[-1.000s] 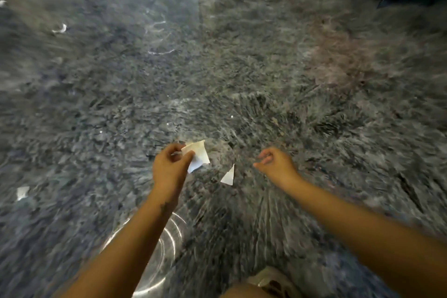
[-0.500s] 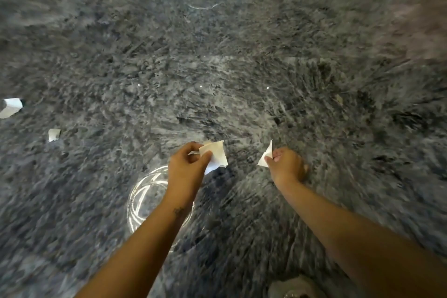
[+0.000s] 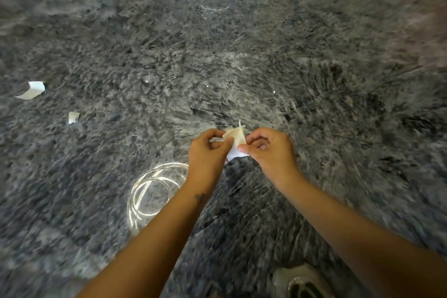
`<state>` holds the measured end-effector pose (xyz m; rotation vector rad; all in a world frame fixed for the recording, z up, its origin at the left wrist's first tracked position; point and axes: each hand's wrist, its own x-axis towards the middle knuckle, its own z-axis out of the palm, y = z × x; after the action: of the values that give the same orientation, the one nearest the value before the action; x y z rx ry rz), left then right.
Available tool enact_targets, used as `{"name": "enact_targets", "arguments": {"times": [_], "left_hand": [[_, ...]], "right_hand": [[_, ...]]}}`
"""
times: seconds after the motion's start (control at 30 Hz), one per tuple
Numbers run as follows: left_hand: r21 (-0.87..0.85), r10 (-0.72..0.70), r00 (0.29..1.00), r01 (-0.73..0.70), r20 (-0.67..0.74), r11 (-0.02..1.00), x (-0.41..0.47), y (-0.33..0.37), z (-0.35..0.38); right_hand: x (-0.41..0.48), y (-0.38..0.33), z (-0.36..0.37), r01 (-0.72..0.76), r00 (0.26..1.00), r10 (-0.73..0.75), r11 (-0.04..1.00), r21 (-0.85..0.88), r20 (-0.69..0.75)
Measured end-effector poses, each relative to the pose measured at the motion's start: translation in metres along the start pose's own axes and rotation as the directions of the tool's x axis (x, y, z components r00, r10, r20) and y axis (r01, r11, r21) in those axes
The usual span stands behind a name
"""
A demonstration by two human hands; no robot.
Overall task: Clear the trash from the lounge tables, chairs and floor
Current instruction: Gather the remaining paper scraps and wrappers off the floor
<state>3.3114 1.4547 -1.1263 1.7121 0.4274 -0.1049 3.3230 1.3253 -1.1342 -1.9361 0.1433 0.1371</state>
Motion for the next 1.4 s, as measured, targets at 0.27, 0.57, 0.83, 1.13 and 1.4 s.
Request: {"name": "enact_targets", "arguments": {"times": [0.27, 0.57, 0.83, 1.13, 1.4], "left_hand": [[0.031, 0.071, 0.996, -0.072, 0.047, 0.997, -0.006, 0.014, -0.008], [0.095, 0.137, 0.976, -0.122, -0.17, 0.988, 0.005, 0.023, -0.065], [0.007, 0.102, 0.919, -0.107, -0.382, 0.994, 0.008, 0.086, -0.133], [-0.021, 0.02, 0.888, -0.033, -0.459, 0.999, -0.011, 0.263, -0.159], [0.017, -0.027, 0.887, 0.039, -0.46, 0.999, 0.004, 0.437, -0.166]], "right_hand": [[0.006, -0.01, 0.005, 0.145, 0.989, -0.146, 0.982, -0.121, -0.002], [0.022, -0.046, 0.043, 0.165, 0.969, -0.187, 0.977, 0.138, 0.163], [0.045, -0.134, 0.068, 0.22, 0.914, -0.283, 0.947, 0.233, 0.29], [0.072, -0.32, 0.008, 0.192, 0.954, -0.24, 0.949, 0.251, 0.177], [0.125, -0.456, -0.082, 0.081, 0.982, -0.117, 0.971, 0.226, 0.15]]}}
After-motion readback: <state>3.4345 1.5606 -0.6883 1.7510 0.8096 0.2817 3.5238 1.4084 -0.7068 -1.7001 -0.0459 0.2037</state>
